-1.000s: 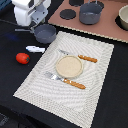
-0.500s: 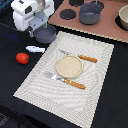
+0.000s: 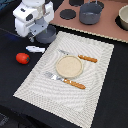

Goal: Place the pan onto the stove and place the fish and sausage into the pan.

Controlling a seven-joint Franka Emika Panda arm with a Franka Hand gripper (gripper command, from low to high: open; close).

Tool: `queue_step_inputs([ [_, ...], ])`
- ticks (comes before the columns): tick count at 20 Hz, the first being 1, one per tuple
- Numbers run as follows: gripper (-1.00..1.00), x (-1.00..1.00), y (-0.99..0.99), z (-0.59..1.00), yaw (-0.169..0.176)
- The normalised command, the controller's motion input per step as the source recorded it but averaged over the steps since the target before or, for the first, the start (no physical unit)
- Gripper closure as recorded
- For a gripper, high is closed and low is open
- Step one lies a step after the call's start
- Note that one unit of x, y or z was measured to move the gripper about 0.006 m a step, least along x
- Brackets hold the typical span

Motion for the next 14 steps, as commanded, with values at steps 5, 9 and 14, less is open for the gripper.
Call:
queue_step_inputs([
  [5, -1.00, -0.10, 0.00, -0.17, 0.000],
  [9, 1.00, -0.10, 0.00, -0.10, 0.000],
  [14, 1.00, -0.09, 0.00, -0.11, 0.000],
])
